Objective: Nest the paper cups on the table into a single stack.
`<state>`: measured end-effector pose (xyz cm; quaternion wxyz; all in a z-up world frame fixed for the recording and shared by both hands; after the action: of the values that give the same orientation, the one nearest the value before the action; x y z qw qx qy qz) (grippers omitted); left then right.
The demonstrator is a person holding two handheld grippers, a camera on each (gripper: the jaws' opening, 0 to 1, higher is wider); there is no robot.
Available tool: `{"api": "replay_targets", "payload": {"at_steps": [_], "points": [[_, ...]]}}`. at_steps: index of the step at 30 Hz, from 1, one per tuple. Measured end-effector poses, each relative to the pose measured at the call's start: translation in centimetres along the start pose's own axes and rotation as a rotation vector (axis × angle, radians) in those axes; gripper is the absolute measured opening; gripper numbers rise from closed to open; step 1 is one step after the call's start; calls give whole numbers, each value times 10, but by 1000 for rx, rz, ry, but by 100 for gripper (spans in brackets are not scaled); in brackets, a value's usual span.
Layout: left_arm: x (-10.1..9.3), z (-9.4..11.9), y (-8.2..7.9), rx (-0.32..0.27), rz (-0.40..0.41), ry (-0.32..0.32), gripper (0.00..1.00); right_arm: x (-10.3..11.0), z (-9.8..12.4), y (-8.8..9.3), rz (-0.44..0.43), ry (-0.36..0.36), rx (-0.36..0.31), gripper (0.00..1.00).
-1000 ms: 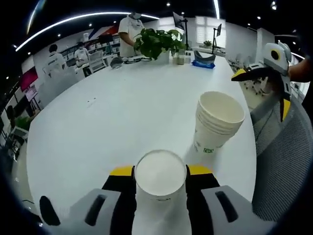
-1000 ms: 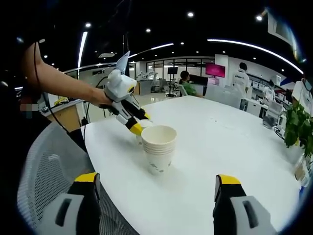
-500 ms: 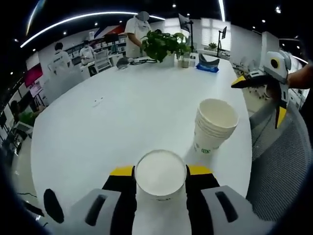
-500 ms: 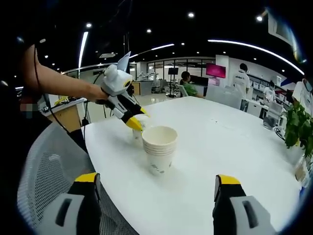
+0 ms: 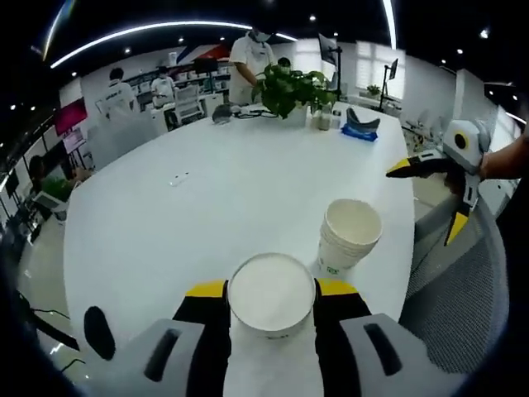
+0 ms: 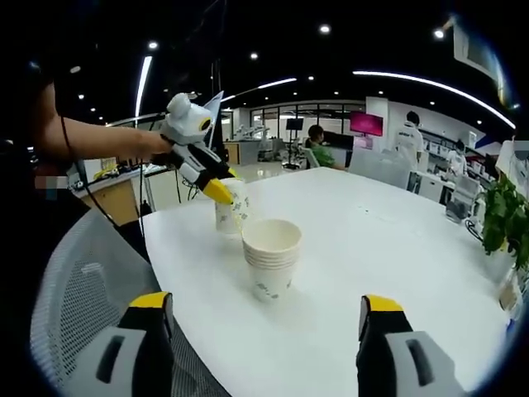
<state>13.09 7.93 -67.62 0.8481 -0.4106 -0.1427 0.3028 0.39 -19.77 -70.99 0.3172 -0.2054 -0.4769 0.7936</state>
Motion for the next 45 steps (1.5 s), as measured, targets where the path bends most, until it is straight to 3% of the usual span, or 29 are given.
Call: {"api": "replay_targets", "payload": {"at_steps": [13, 16, 22, 30, 38, 45], "points": [[-7, 30, -31, -17, 9, -24, 37, 4, -4, -23, 7, -8, -66, 86], [-19, 39, -41, -28, 3, -15, 37, 4, -4, -32, -1, -15, -92, 84], [-41, 46, -53, -45, -20, 32, 37, 8, -5, -43, 25, -30, -138, 78], [-62, 58, -68, -67, -67, 99, 37, 19, -9, -55, -12, -93, -183, 72], [-75, 59, -70, -64, -109, 174, 37, 29, -12, -59, 16, -148, -182, 67], [-88, 58, -74, -96, -132, 252, 37, 40, -12, -57, 27, -230, -174, 64]]}}
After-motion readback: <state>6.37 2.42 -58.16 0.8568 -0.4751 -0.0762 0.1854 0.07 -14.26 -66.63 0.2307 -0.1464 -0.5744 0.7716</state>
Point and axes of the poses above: the point that each gripper's makers call its tool centre point, and the gripper's own axes: z roughly backward along the fingers, x roughly to its left, y roughly out of its underside, the point moved 8 cm from there along z, roughly backward along the fingers, and after that the axes turned 1 degree about z, right-handed, at the moved point
